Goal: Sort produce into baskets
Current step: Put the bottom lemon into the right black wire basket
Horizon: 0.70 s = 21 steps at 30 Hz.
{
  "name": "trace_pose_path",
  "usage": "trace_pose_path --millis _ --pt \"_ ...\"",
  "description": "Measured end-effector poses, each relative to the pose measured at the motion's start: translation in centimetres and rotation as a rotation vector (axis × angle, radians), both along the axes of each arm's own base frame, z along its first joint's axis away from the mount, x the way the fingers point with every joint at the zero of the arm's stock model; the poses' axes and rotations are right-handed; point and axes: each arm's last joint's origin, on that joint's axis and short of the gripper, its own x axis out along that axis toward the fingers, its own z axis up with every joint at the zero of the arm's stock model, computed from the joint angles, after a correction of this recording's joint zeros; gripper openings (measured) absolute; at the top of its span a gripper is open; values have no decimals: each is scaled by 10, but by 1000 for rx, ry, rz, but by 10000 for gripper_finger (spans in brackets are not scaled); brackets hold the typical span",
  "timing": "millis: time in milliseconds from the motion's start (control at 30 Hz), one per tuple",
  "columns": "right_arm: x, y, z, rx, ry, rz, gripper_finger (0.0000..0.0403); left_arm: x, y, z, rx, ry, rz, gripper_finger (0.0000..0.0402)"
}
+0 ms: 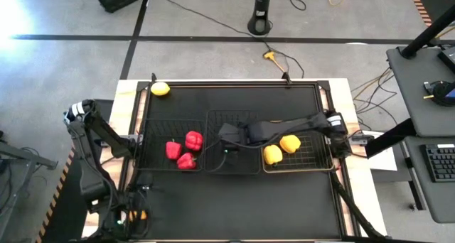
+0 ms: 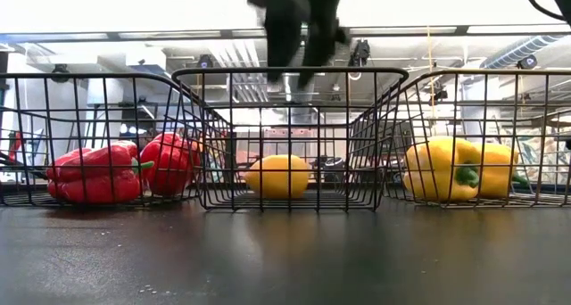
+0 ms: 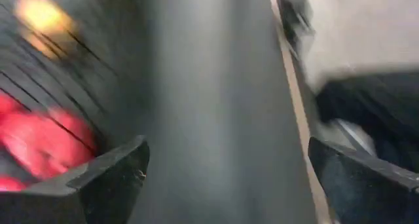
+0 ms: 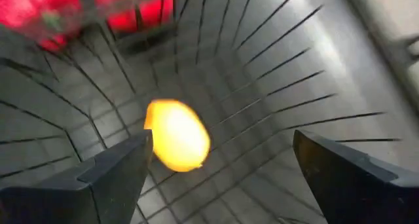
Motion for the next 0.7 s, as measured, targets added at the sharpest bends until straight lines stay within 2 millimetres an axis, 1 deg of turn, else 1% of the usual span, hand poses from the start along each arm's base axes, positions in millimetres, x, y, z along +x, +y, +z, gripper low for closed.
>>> trace_pose_path --millis 67,133,200,267,367,500,600,700 --pt "-4 14 25 -73 -42 7 361 -4 -3 4 -82 142 -37 398" --pt "-9 32 48 -119 -128 24 361 -10 -6 4 -152 269 -53 398" --pt "-13 51 66 -160 -205 40 361 -15 -7 1 -195 355 -57 398" --pt "-18 69 79 -191 -267 56 361 -21 -7 -8 -204 419 -44 398" --pt "-23 93 87 -218 -337 82 361 -23 -8 -24 -199 525 -24 398" --pt "-28 113 91 -244 -388 112 361 -21 -10 -44 -136 616 -29 398" --pt "-30 120 92 -243 -401 125 361 -17 -14 -56 -89 668 -53 398" --pt "-31 121 91 -243 -400 126 361 -14 -20 -69 -8 689 -108 398"
